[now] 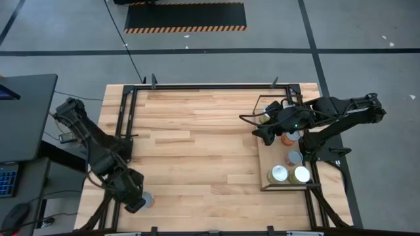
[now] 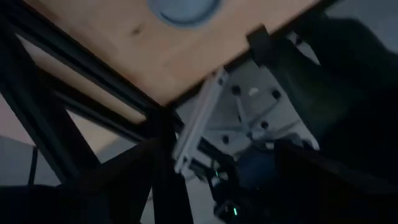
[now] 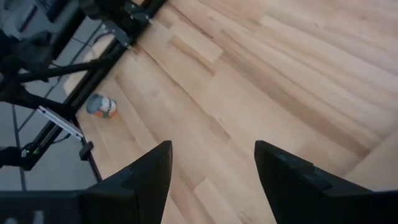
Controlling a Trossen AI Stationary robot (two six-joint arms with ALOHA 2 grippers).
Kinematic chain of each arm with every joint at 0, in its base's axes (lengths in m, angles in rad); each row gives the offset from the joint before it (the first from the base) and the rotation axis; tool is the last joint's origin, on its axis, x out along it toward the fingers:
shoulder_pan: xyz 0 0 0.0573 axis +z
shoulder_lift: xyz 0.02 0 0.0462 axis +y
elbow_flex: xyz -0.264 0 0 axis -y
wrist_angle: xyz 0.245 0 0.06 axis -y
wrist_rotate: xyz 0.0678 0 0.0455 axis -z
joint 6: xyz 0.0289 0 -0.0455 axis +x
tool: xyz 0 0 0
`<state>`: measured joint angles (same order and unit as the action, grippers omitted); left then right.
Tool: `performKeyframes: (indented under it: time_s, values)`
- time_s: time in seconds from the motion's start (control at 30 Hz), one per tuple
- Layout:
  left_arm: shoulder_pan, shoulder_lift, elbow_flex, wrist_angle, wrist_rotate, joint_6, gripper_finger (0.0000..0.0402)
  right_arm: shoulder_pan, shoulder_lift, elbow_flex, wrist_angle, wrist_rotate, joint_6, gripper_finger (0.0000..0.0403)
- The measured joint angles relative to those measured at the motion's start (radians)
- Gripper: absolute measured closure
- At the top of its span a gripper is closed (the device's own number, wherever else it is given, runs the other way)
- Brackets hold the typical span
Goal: Pick and place cans onto a shelf
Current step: Put the small canned oranges on the shelf
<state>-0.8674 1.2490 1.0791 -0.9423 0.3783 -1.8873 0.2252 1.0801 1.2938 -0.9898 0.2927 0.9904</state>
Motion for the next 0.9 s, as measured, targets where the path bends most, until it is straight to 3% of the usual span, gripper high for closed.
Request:
performKeyframes:
  time_s: [0.23, 0.53, 0.9]
  values:
    - [-0.034, 0.046, -0.045, 0.023, -0.117, -0.021, 0.005, -0.001, 0.0, 0.0, 0.036, 0.028, -0.044, 0.0168]
    - [-0.033, 0.104, -0.205, 0.18, -0.138, -0.022, 0.0047, -0.001, 0.0, 0.0, 0.037, 0.018, -0.041, 0.0168]
    - [-0.019, 0.217, -0.219, 0.256, -0.207, -0.03, 0.0047, -0.001, 0.0, 0.0, 0.039, 0.018, -0.014, 0.0168]
